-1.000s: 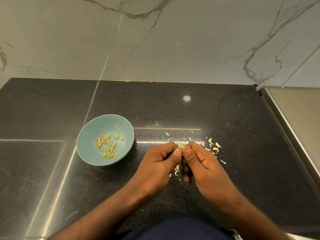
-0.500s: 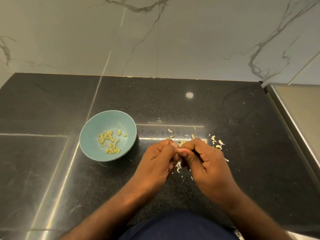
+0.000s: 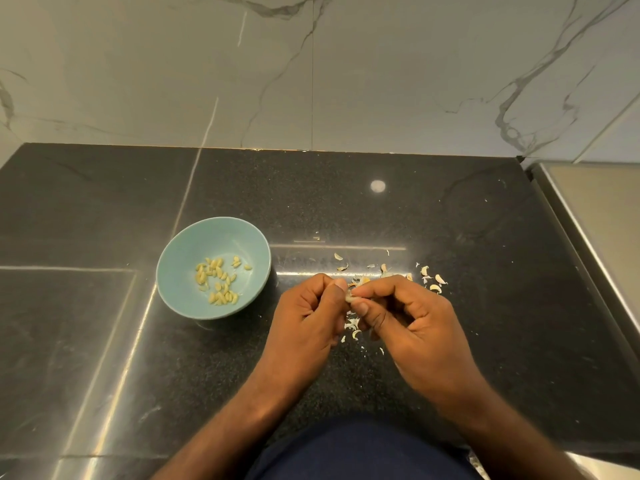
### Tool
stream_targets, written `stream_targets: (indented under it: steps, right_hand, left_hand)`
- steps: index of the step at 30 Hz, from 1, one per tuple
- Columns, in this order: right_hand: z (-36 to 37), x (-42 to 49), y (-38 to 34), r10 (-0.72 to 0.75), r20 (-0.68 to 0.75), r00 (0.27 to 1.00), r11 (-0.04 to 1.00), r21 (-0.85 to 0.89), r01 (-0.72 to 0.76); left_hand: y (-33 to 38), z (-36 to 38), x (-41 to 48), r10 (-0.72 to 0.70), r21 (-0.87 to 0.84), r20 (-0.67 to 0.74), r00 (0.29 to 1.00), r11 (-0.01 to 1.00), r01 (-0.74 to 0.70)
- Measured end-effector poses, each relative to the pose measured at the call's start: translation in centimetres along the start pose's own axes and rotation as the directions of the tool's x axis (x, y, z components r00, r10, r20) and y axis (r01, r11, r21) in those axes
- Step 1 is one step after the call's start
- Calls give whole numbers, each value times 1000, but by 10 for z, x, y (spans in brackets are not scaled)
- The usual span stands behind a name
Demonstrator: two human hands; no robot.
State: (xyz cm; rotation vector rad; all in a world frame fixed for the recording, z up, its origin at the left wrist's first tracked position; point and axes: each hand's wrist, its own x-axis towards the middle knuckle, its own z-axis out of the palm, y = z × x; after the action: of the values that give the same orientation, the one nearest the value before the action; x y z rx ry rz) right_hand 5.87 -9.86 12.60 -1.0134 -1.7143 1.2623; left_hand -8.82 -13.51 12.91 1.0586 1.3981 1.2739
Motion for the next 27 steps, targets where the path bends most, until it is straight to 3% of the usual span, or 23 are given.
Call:
stream_targets:
  steps: [5,8,11,16,22,27]
  right_hand:
    - [0,2,-4,120,26,992,977,177,-122]
    - [0,3,-3,182,63,981,960,203,-192]
    - [1,3,-2,185,47,982,968,162,-190]
    - [2,1,0,179,32,983,959,216,-182]
    - [7,-1,3,199,7,980,908,376,-187]
    - [8,-3,6,64,-46,997,991,118,-58]
  left_hand:
    - [-2,0,-1,11,8,-2,1000,1000,-11]
    - [-6,1,-1,91,93,-47,995,992,-87]
    - [-13,1,-1,178,258,-60,982,953,-157]
    - [-11,1,0,141,313,3,990,940,-135]
    - [0,6,-1,-140,-74,80,987,987,146]
    - [-2,7,0,-213,-151,80,974,963,223]
